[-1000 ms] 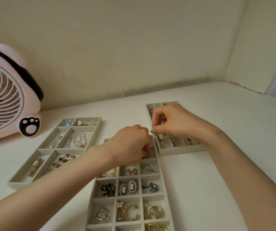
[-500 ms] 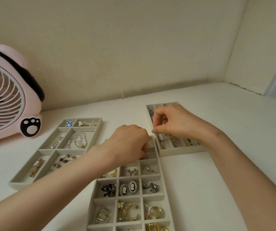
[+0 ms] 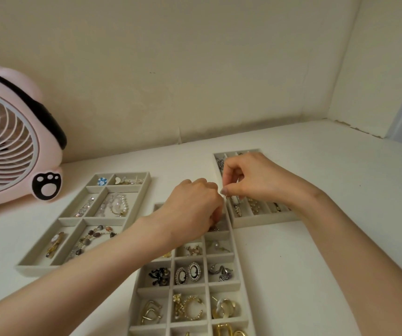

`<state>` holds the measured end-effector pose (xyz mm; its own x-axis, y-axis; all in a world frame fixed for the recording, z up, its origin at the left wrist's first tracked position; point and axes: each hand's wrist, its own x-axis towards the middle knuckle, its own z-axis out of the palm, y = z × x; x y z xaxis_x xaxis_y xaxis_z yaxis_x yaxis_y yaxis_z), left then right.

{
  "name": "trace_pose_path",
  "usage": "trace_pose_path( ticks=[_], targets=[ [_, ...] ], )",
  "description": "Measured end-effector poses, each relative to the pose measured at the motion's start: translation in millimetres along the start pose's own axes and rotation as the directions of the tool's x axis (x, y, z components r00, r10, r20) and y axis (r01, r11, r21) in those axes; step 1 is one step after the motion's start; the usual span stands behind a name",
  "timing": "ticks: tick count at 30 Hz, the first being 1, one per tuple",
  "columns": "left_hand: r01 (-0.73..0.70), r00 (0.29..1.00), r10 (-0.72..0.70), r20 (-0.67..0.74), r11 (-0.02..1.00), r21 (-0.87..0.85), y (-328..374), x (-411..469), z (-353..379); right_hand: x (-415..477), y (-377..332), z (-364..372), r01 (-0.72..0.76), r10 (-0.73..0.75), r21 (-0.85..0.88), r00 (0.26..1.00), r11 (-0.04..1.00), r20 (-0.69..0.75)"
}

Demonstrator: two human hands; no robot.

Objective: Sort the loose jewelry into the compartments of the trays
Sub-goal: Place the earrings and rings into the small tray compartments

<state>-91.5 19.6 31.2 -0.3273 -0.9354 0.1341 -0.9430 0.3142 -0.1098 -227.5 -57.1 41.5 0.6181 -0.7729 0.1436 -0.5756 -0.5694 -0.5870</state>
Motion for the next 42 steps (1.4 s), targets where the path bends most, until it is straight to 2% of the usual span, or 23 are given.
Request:
trace_pose_path(
  ticks=[3, 9, 17, 23, 28, 31, 35, 38, 40, 42],
  targets=[
    [0.008, 1.0, -0.008, 0.001, 1.0, -0.009, -0.8, -1.0, 1.8, -0.4, 0.1, -0.2, -0.004, 0.004, 0.0, 1.0, 1.0, 0.001],
    [0.038, 0.999, -0.039, -0.002, 0.985, -0.17, -16.9, -15.0, -4.3, -1.3, 0.0, 0.5, 0.001, -0.001, 0.001, 1.0, 1.0, 0.004],
    [-0.104, 0.993, 0.113, 0.028, 0.971, -0.214, -23.6, -21.9, 4.1, -2.0, -1.7, 1.3, -0.002, 0.001, 0.029, 1.0, 1.0, 0.023],
    [-0.122, 0.992, 0.128, 0.01, 0.967, -0.224, -27.2, -21.2, 5.3, -2.9, -2.3, 1.6, -0.004, 0.003, 0.016, 0.999, 1.0, 0.033],
    [-0.117, 0.993, 0.117, -0.015, 0.959, -0.257, -30.4, -21.5, 8.1, -2.2, -3.0, 1.8, -0.022, 0.014, 0.131, 0.998, 0.991, 0.061],
    [-0.05, 0.998, 0.036, -0.048, 0.938, -0.343, -36.6, -22.5, 7.2, -2.0, -3.1, 0.6, -0.052, 0.024, 0.222, 0.992, 0.974, 0.127],
    [0.056, 0.988, -0.114, -0.099, 0.886, -0.46, -42.5, -24.2, 4.1, -2.9, -3.6, -2.8, -0.1, 0.013, 0.346, 0.969, 0.933, 0.247],
    [0.094, 0.976, -0.186, -0.111, 0.824, -0.558, -40.9, -24.3, 7.8, -3.8, -5.0, -5.7, -0.117, -0.005, 0.419, 0.96, 0.9, 0.279],
    [0.119, 0.968, -0.234, -0.094, 0.752, -0.649, -38.3, -24.1, 12.0, -4.2, -6.0, -5.9, -0.104, -0.015, 0.436, 0.965, 0.894, 0.261],
    [0.127, 0.957, -0.283, -0.065, 0.61, -0.782, -35.8, -23.7, 15.0, -3.9, -7.0, -4.4, -0.099, -0.007, 0.447, 0.974, 0.889, 0.228]
  ],
)
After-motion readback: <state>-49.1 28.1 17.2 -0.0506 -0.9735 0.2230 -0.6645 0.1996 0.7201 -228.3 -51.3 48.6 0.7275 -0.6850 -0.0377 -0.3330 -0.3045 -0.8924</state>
